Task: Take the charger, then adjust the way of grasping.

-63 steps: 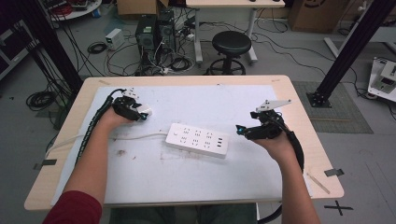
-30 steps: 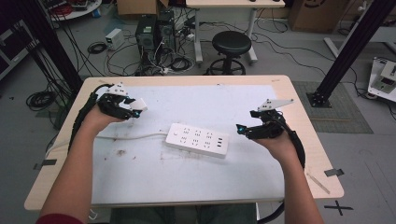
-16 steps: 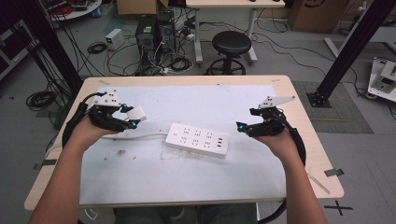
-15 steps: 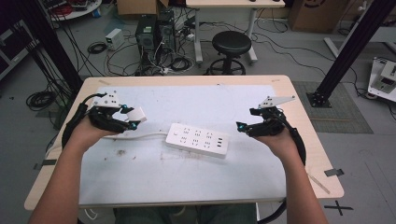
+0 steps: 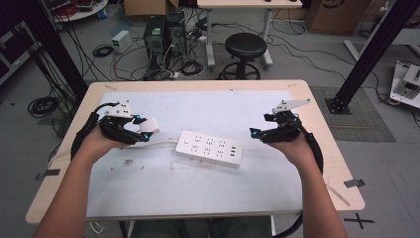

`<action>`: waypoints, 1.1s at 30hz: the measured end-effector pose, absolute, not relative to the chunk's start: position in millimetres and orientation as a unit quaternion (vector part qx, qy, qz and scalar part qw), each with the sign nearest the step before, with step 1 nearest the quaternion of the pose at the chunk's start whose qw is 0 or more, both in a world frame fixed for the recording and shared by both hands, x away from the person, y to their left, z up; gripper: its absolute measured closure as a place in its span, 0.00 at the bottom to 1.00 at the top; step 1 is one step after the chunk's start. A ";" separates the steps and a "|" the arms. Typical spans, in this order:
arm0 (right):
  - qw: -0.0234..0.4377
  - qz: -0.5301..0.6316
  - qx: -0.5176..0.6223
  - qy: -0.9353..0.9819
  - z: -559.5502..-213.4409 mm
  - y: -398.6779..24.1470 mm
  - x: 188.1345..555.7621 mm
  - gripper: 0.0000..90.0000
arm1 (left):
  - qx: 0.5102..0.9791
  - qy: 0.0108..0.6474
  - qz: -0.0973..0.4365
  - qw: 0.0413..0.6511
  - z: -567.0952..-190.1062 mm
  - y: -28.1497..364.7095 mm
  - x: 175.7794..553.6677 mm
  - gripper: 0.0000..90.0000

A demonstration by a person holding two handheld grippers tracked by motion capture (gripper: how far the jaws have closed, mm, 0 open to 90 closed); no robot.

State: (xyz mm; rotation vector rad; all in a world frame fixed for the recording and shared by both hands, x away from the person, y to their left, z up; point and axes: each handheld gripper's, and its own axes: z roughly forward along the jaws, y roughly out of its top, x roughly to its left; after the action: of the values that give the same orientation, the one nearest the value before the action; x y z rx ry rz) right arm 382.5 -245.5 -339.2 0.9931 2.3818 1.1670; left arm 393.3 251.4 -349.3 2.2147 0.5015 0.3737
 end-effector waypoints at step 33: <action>0.080 0.415 0.303 0.854 -325.5 -197.9 381.0 0.21 | 0.878 0.088 0.150 0.445 -357.5 158.1 373.8 0.47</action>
State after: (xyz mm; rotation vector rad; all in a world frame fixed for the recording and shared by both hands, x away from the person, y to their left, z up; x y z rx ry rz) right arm 381.0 -197.9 -325.5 0.9065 2.5557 1.2404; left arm 373.8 158.1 -357.5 2.1768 0.2188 0.3726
